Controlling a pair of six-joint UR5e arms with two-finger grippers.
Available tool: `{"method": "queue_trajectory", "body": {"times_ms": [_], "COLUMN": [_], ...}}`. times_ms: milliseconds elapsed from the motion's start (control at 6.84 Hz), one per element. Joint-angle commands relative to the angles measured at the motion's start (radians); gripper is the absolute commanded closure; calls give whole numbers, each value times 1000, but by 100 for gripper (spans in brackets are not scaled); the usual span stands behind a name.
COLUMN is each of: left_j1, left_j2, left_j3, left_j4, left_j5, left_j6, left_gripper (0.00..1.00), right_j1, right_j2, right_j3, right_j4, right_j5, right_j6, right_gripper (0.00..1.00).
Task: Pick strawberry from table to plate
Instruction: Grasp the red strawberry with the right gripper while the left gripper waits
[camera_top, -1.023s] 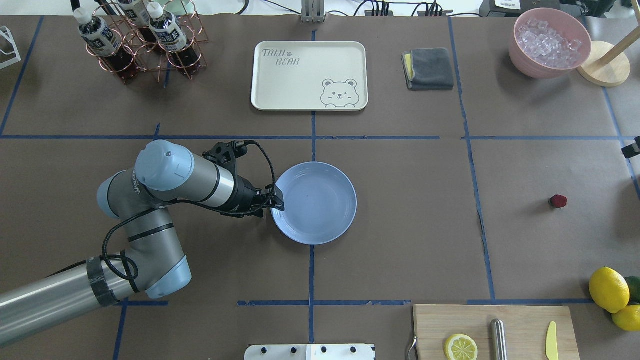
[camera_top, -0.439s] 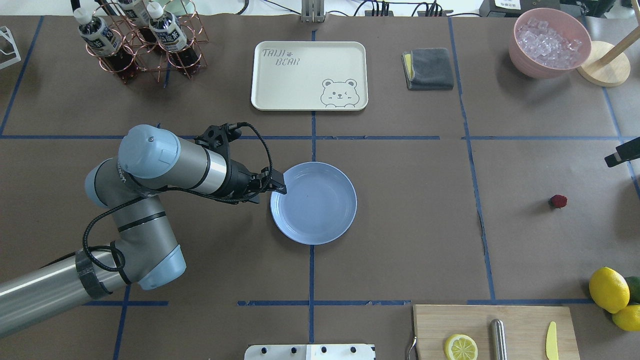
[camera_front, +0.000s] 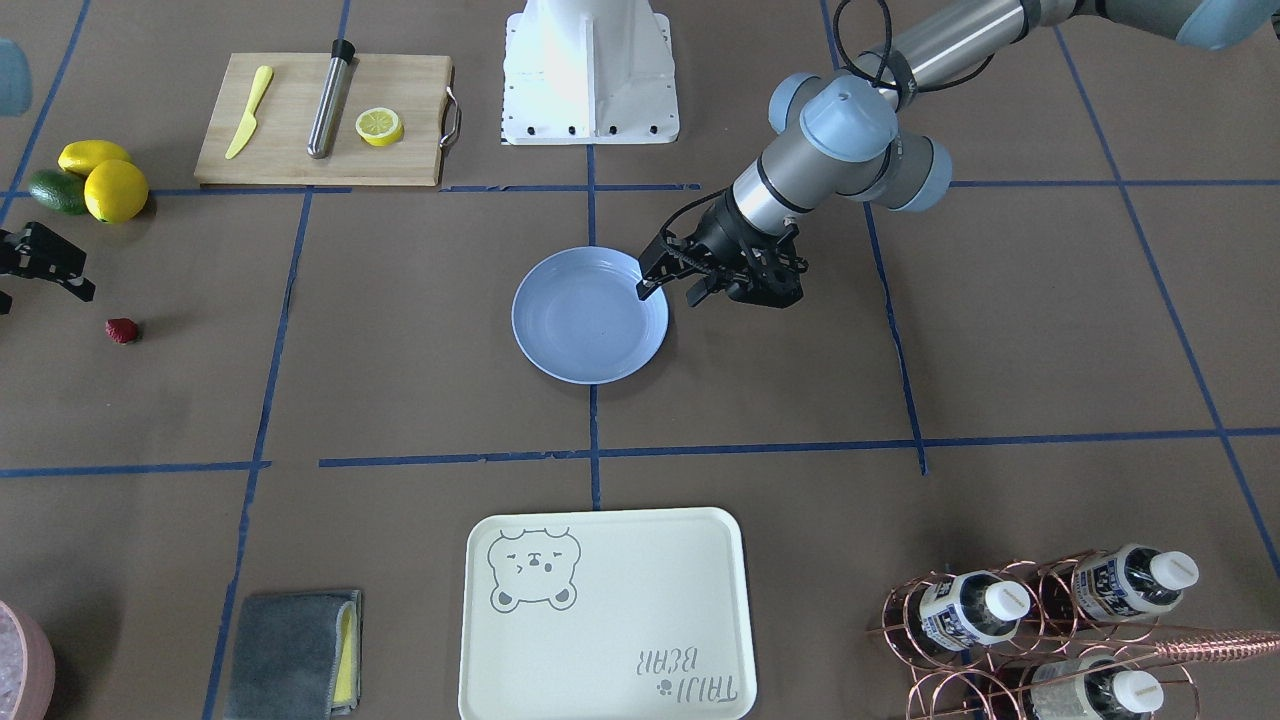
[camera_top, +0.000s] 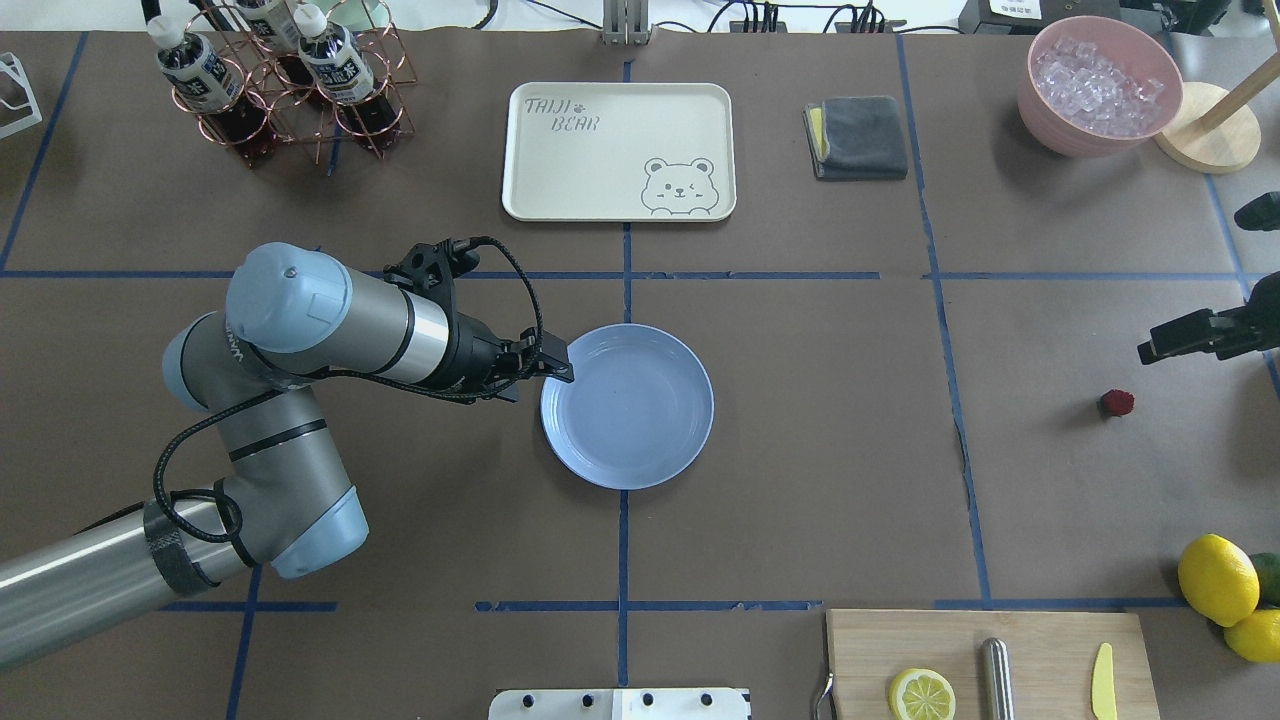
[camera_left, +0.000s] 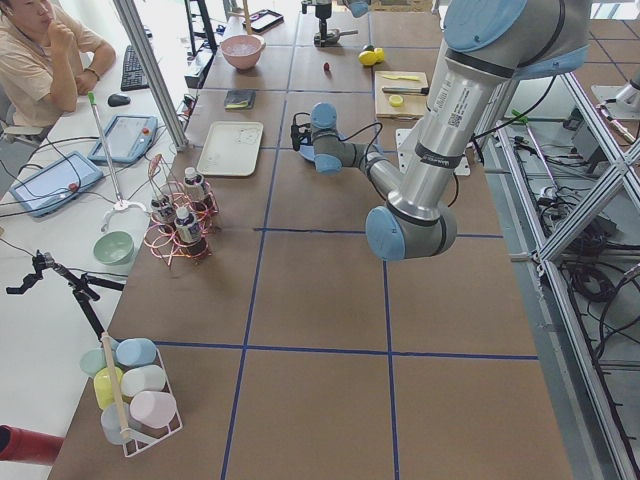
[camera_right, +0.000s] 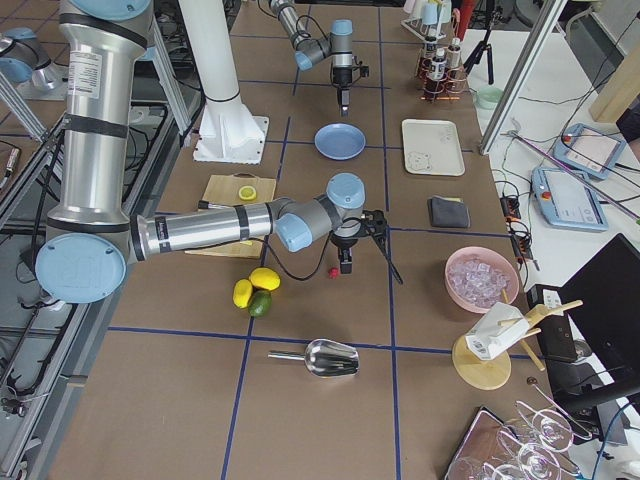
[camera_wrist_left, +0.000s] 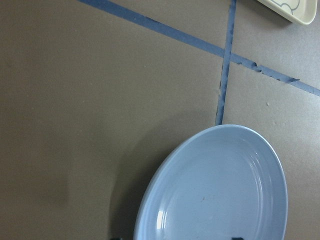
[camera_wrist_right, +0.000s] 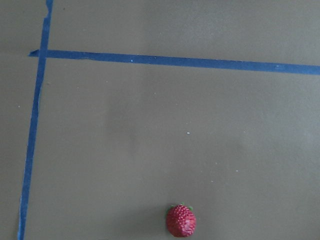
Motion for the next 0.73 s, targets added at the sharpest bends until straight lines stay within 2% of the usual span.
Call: {"method": "queue_trajectory", "body": {"times_ms": [0,292,585], "left_j1": [0,0,0], "left_j2": [0,0,2], "left_j3": [-1,-3,-3], "left_j4": [0,0,0], "left_j5": [3,3,3], "left_j6": [0,-1,-1], "left_gripper": [20,20,20], "right_j1": [-107,-166,-184], "right_j2": [-23,-20,-13], "right_j3": [-72,-134,-146], "right_j4": [182,275,275], "right_j5": [-93,-161,-164], "right_j6": [184,264,276], "right_gripper": [0,0,7]}}
